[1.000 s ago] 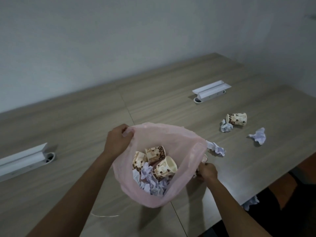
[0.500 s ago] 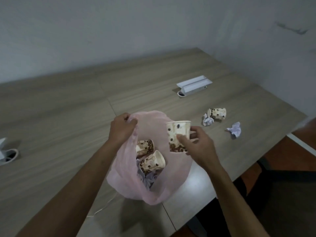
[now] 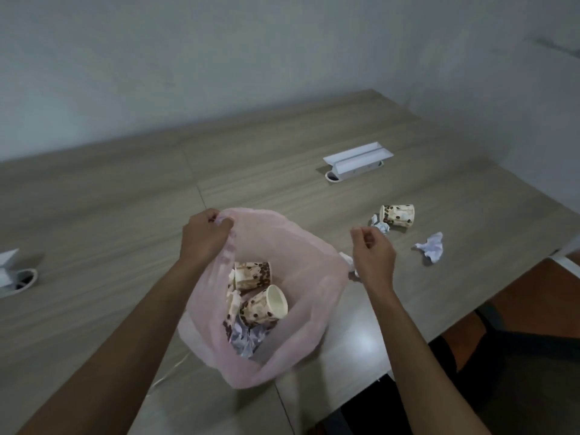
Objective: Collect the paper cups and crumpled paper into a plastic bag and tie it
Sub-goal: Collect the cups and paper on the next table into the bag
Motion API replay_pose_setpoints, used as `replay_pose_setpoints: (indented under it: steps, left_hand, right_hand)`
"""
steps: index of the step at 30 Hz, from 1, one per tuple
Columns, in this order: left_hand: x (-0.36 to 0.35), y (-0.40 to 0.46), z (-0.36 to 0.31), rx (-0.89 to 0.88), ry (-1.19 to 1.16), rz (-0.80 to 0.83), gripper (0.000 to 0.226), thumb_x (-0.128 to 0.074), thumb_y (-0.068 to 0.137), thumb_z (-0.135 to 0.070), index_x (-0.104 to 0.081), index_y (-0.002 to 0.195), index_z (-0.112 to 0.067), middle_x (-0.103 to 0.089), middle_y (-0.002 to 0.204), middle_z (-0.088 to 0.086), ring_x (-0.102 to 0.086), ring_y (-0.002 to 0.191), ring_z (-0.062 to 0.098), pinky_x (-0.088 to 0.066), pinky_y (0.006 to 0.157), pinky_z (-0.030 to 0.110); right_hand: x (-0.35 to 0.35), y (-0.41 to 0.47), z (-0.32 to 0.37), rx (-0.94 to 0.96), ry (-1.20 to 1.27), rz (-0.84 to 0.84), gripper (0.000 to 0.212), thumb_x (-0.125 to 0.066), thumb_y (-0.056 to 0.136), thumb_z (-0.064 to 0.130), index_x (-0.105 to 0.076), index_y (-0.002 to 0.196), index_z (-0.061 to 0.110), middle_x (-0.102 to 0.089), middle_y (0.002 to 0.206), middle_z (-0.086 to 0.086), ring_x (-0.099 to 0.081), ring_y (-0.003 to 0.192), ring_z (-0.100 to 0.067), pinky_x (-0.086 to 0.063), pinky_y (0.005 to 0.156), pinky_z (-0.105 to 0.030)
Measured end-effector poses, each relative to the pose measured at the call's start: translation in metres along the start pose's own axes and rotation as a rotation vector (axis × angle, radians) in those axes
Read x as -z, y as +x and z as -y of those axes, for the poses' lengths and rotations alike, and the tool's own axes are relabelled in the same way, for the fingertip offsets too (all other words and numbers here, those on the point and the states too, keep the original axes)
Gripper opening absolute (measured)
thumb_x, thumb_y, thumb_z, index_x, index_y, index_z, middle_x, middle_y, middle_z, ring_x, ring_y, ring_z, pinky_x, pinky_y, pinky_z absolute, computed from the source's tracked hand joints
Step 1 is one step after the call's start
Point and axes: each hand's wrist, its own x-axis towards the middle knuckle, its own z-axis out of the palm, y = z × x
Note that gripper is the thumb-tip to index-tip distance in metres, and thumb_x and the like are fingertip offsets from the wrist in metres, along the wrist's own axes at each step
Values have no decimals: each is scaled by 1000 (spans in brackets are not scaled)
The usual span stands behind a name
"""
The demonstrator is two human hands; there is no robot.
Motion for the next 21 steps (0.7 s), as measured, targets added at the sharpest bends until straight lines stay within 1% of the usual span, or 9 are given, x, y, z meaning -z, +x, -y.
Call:
replay_pose_setpoints:
  steps: [2,4,5,7,11,14,17,19,21]
  left_hand:
    - [1,-1,1,18,36,-47,14,-58,84,-20,-68,79,-14,-70,78,7,-67,77,26,-50,64,28]
    - [6,-3,3,48,89,-76,16,-57,85,-21,-68,79,-11,-70,77,8,-66,77,27,-44,58,26]
    - [9,-2,5,62,110,-86,17,-56,85,-21,-68,78,-10,-70,77,9,-66,77,27,-44,60,28]
    - [15,-3,8,77,141,-103,19,-56,84,-22,-68,78,-9,-70,78,11,-65,79,29,-47,66,33]
    - [21,-10,12,115,134,-115,19,-57,84,-24,-70,77,-13,-72,76,6,-68,79,28,-53,72,37]
    - [24,-19,13,144,76,-68,21,-57,79,-34,-70,76,-18,-74,75,2,-71,75,29,-59,74,45]
    - [29,-24,15,132,78,-59,26,-54,76,-40,-69,76,-19,-74,76,2,-71,74,28,-59,77,48]
    - [33,-26,14,108,76,-79,28,-53,76,-41,-70,77,-18,-74,77,3,-70,75,28,-58,77,48]
    - [39,-26,16,99,46,-88,26,-54,75,-42,-70,78,-21,-74,77,2,-71,74,30,-58,75,52]
  right_hand:
    - [0,27,-44,-154,-200,96,16,-63,89,27,-69,100,15,-70,100,-9,-65,97,-27,-44,77,-29]
    - [-4,41,-84,-231,-398,286,38,-67,87,32,-64,122,20,-65,122,-14,-62,111,-33,-47,88,-33]
    - [-6,45,-101,-213,-468,353,45,-68,86,35,-60,129,23,-61,128,-15,-59,115,-35,-47,92,-35]
    - [-15,50,-124,-131,-541,426,48,-68,87,35,-58,133,27,-59,133,-12,-56,120,-34,-45,97,-39]
    - [-31,44,-137,-21,-627,510,46,-68,87,15,-61,132,23,-58,133,-13,-54,122,-35,-44,102,-40]
    - [-38,38,-139,21,-630,439,31,-60,90,4,-69,118,13,-57,126,-18,-53,114,-40,-46,98,-39]
    - [-43,32,-138,-49,-531,381,14,-71,85,6,-71,98,4,-52,122,-21,-55,110,-41,-46,95,-38]
    - [-45,28,-140,-62,-501,387,18,-76,82,11,-69,96,2,-58,115,-23,-59,105,-40,-47,90,-37]
    - [-45,26,-141,-63,-500,402,20,-77,81,14,-67,94,2,-66,102,-22,-63,97,-38,-45,78,-31]
